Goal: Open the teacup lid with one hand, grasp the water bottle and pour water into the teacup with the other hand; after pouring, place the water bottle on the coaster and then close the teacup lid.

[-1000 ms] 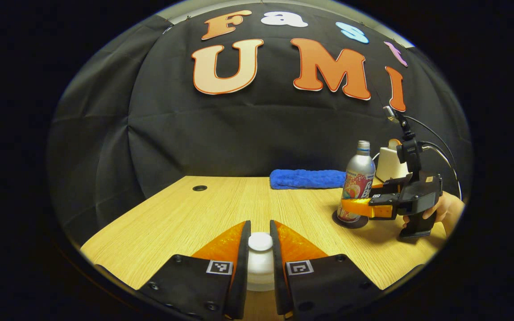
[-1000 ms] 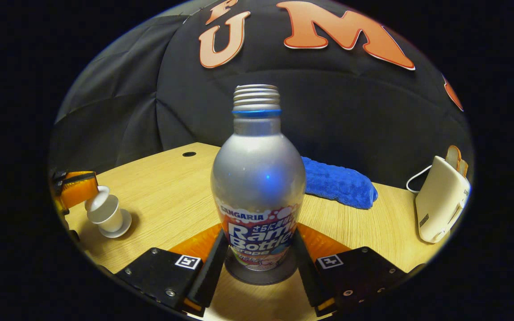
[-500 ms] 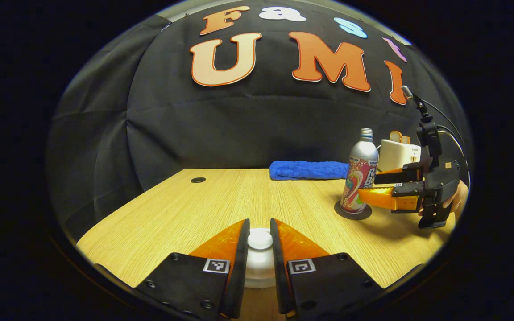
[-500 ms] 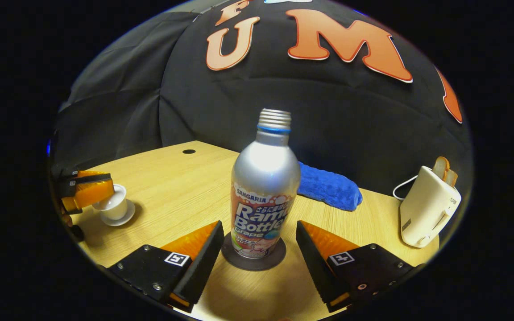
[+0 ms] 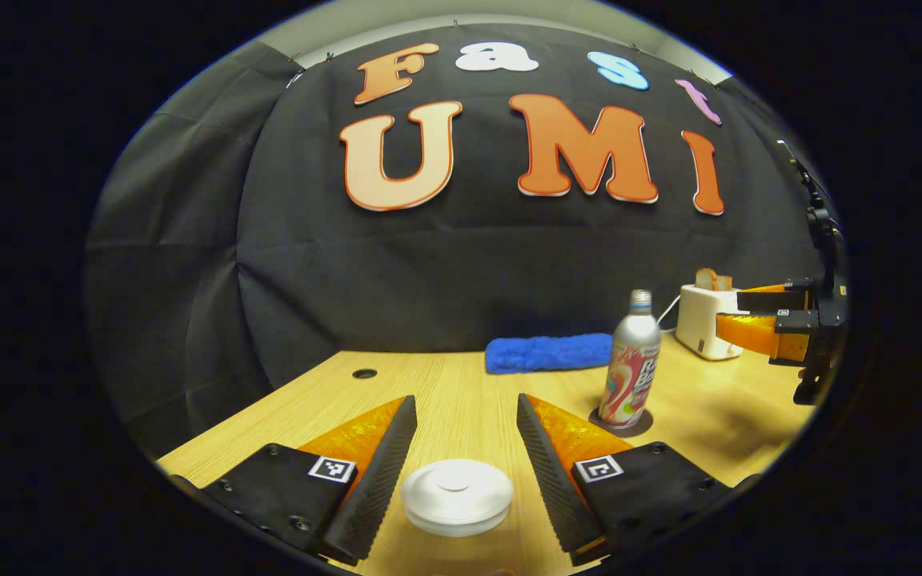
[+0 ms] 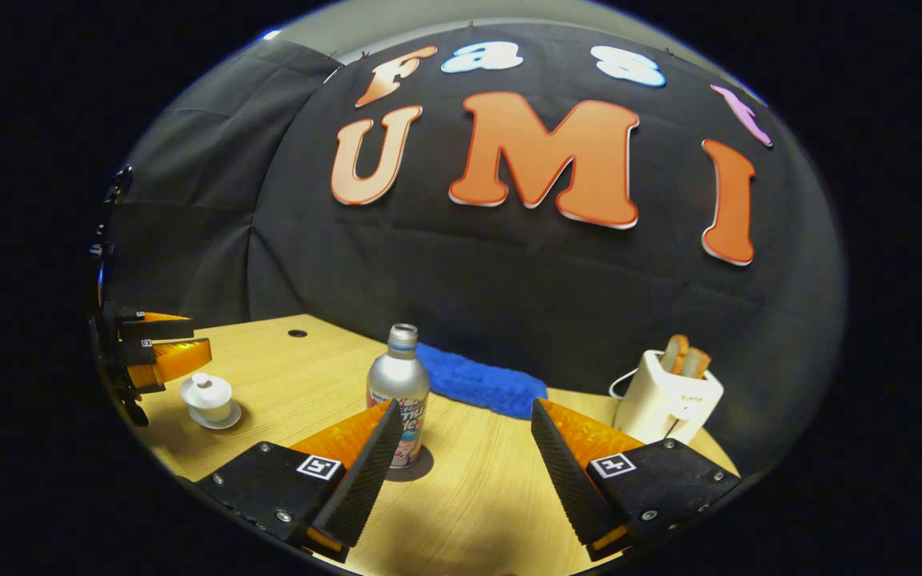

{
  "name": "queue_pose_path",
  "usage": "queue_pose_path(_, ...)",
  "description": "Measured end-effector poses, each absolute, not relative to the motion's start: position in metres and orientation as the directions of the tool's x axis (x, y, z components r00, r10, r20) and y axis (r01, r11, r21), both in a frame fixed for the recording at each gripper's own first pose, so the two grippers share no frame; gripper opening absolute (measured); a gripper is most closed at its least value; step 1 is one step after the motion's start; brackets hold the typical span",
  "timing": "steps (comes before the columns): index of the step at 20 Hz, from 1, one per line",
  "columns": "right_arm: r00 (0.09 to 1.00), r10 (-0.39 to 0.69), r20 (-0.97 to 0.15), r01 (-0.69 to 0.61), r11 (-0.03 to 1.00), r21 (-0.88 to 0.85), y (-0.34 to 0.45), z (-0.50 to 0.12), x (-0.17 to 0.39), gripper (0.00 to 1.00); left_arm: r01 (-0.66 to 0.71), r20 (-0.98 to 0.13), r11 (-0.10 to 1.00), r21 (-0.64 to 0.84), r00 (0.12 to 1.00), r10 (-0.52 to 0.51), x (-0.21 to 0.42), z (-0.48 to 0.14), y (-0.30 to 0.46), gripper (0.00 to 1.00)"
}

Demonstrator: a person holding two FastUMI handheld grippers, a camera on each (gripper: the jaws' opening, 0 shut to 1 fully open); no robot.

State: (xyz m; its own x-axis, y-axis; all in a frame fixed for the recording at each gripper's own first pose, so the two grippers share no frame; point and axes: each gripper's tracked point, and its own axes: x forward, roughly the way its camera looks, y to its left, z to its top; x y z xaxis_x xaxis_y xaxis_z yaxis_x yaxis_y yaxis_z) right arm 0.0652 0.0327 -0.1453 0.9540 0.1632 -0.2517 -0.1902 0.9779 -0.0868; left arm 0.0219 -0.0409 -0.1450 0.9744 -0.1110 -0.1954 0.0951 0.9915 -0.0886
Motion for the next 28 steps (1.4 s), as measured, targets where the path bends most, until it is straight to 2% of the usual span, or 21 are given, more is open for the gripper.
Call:
queue_pose_path(3,0.982,0.076,-0.173,-0.097,0.988,-0.12,0.008,-0.11,0.052,0.97,0.115,-0.128,0.99,-0.083,0.984,-0.125,0.023,-0.107,-0.058,0.94)
queue_pose_path(5,0.991,0.048,-0.126,-0.064,0.99,-0.126,0.001,-0.092,0.042,0.97,0.128,-0.085,0.988,-0.083,0.987,-0.135,0.025,-0.085,-0.067,0.92)
queue_pose_path(7,0.994,0.028,-0.102,-0.041,0.991,-0.131,-0.005,-0.081,0.032,0.96,0.128,-0.05,0.989,-0.072,0.99,-0.132,0.024,-0.066,-0.071,1.0)
queue_pose_path(8,0.995,0.019,-0.1,-0.031,0.991,-0.128,-0.007,-0.077,0.028,0.97,0.128,-0.037,0.99,-0.067,0.991,-0.13,0.022,-0.058,-0.075,0.97)
queue_pose_path(14,0.996,0.008,-0.088,-0.017,0.994,-0.108,-0.007,-0.064,0.009,0.97,0.115,-0.004,0.989,-0.089,0.993,-0.116,0.014,-0.038,-0.076,1.0)
queue_pose_path(15,0.996,0.007,-0.085,-0.016,0.994,-0.107,-0.006,-0.063,0.008,0.97,0.11,-0.006,0.99,-0.092,0.994,-0.111,0.014,-0.038,-0.075,0.97)
queue_pose_path(16,0.996,0.005,-0.09,-0.014,0.995,-0.104,-0.006,-0.064,0.006,0.97,0.105,-0.01,0.99,-0.092,0.994,-0.107,0.014,-0.04,-0.073,1.0)
queue_pose_path(23,0.99,-0.023,-0.138,0.016,0.999,-0.049,-0.011,-0.078,0.008,0.97,0.053,-0.025,0.995,-0.09,0.998,-0.055,0.013,-0.042,-0.053,1.0)
queue_pose_path(24,0.99,-0.025,-0.139,0.019,0.999,-0.044,-0.013,-0.078,0.007,0.97,0.047,-0.025,0.995,-0.09,0.998,-0.049,0.017,-0.042,-0.051,0.97)
queue_pose_path(28,0.99,-0.029,-0.135,0.022,0.999,-0.05,-0.016,-0.078,0.009,0.97,0.044,-0.02,0.995,-0.085,0.999,-0.046,0.018,-0.039,-0.049,1.0)
